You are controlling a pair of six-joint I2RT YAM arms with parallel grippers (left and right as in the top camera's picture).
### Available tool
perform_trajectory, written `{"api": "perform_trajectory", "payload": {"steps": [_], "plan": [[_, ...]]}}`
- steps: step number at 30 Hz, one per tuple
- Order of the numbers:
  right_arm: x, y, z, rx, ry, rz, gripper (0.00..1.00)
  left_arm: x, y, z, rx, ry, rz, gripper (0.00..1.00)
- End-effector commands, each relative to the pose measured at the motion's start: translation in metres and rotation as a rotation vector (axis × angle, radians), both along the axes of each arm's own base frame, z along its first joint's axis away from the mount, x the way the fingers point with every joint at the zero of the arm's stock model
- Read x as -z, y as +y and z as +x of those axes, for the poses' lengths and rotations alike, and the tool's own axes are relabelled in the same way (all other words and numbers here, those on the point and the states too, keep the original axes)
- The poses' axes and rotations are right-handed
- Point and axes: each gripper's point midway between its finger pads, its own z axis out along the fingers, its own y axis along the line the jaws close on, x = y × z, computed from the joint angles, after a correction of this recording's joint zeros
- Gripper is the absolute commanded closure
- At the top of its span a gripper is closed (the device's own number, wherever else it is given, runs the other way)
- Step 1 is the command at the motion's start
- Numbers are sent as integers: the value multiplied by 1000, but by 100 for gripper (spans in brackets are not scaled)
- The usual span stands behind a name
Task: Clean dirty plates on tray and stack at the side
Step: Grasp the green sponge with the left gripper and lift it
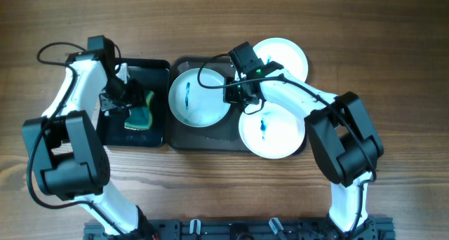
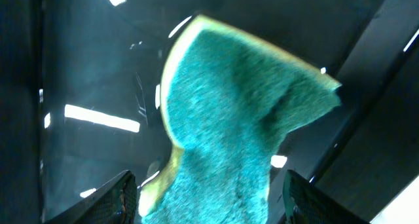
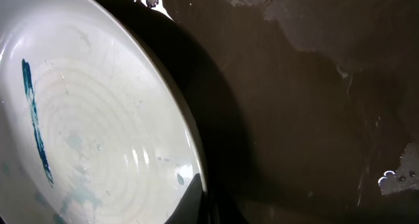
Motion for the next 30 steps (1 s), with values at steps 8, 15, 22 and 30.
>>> {"api": "perform_trajectory", "payload": {"steps": [8,15,22,30], "plan": [[5,3,3,-1,11,11,95,13,-6,-3,66,24,28,38],[4,3,4,2,8,14,96,28,-6,-12,65,34,31,57],[4,4,3,-1,13,19,96,28,-12,-3,72,-3,13,96],[4,5,3,-2,13,21,96,4,-18,9,17,-45,-19,96]]}}
